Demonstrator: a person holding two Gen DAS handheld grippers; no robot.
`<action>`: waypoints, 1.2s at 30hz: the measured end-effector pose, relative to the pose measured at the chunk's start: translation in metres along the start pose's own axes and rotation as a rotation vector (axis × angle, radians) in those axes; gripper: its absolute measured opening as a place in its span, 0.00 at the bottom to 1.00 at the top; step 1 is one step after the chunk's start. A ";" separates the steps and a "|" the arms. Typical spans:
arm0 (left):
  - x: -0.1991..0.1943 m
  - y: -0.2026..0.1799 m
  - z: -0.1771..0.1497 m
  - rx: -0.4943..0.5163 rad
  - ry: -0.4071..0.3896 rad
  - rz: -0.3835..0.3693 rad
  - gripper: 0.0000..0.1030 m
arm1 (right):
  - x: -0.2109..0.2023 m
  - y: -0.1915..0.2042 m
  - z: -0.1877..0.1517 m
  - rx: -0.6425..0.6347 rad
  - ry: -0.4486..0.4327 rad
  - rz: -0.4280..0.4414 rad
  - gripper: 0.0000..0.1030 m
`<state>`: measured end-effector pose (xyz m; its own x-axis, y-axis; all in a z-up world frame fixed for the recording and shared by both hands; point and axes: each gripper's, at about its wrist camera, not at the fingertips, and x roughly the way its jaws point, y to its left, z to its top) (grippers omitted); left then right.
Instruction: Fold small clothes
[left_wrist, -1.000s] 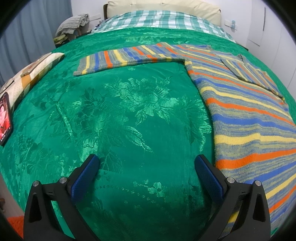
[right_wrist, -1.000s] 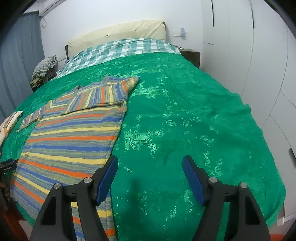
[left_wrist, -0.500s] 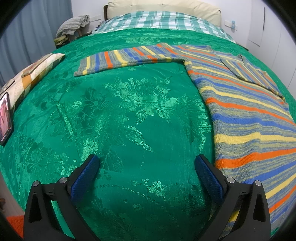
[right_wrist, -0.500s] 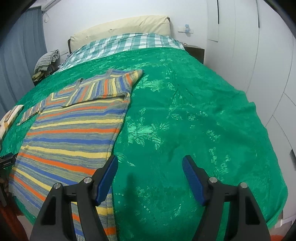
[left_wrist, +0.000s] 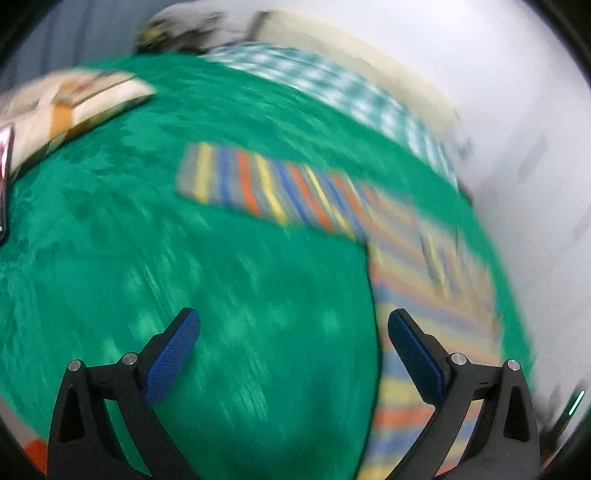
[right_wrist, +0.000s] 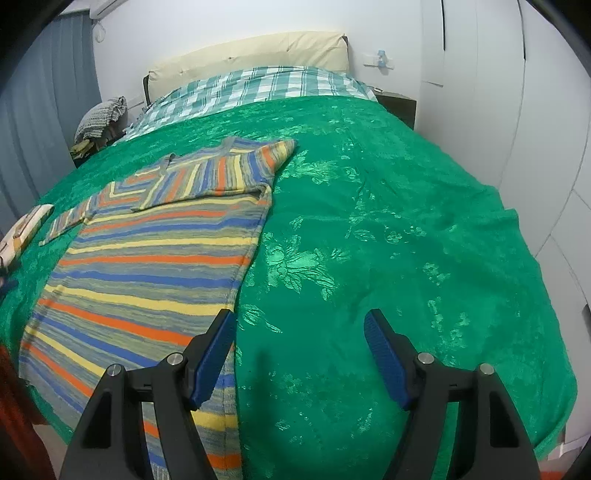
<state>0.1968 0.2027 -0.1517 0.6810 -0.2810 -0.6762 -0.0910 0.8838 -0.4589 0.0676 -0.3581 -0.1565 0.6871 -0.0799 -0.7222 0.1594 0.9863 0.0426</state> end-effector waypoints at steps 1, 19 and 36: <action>0.007 0.017 0.022 -0.078 -0.001 0.000 0.99 | 0.001 0.000 0.000 0.002 0.004 0.003 0.70; 0.112 0.023 0.132 -0.033 0.135 0.150 0.04 | 0.026 0.023 -0.005 -0.111 0.079 -0.002 0.70; 0.149 -0.345 -0.003 0.913 0.197 0.013 0.79 | 0.013 0.039 -0.005 -0.168 0.052 0.066 0.70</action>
<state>0.3279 -0.1451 -0.0956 0.5406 -0.2536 -0.8022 0.5657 0.8153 0.1235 0.0793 -0.3197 -0.1683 0.6542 -0.0108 -0.7562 -0.0087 0.9997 -0.0218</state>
